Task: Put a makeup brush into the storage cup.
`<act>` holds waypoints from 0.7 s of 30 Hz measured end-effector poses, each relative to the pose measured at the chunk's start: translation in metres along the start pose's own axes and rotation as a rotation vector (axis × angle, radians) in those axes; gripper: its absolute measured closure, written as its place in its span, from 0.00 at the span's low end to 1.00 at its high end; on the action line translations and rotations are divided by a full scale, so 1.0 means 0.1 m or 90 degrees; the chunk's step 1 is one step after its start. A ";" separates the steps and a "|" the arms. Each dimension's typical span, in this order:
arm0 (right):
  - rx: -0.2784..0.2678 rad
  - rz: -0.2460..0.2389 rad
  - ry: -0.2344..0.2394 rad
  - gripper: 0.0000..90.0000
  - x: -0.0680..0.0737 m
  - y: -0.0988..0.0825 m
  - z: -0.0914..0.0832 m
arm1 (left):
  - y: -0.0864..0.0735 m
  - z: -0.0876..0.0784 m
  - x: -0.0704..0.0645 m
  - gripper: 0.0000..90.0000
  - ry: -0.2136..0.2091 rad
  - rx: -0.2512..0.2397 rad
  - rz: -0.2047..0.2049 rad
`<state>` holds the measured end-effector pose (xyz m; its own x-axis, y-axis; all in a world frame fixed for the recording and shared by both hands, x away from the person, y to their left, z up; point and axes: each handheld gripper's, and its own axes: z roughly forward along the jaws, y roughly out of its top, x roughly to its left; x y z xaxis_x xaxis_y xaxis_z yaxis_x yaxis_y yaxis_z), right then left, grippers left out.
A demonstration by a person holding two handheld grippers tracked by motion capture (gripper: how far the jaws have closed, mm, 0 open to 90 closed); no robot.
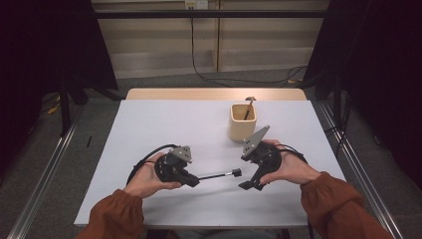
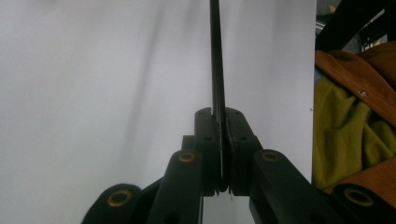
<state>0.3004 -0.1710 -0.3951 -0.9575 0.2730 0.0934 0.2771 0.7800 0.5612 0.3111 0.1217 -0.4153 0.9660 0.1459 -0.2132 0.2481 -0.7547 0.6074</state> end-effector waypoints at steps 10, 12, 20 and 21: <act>-0.066 0.031 -0.013 0.03 0.02 -0.14 -0.11 | -0.18 -0.07 0.00 0.95 0.010 -0.033 -0.025; -0.071 0.032 -0.014 0.03 0.03 -0.16 -0.11 | -0.22 -0.09 0.00 0.95 0.010 -0.044 -0.031; -0.112 0.050 -0.021 0.03 0.05 -0.29 -0.17 | -0.31 -0.18 -0.02 0.95 0.019 -0.078 -0.047; -0.118 0.055 -0.019 0.03 0.06 -0.31 -0.18 | -0.32 -0.18 -0.03 0.95 0.019 -0.081 -0.050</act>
<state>0.2851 -0.2037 -0.3969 -0.9271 0.3534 0.1248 0.3362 0.6371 0.6936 0.3019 0.1572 -0.4202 0.9446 0.2215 -0.2424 0.3283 -0.6537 0.6819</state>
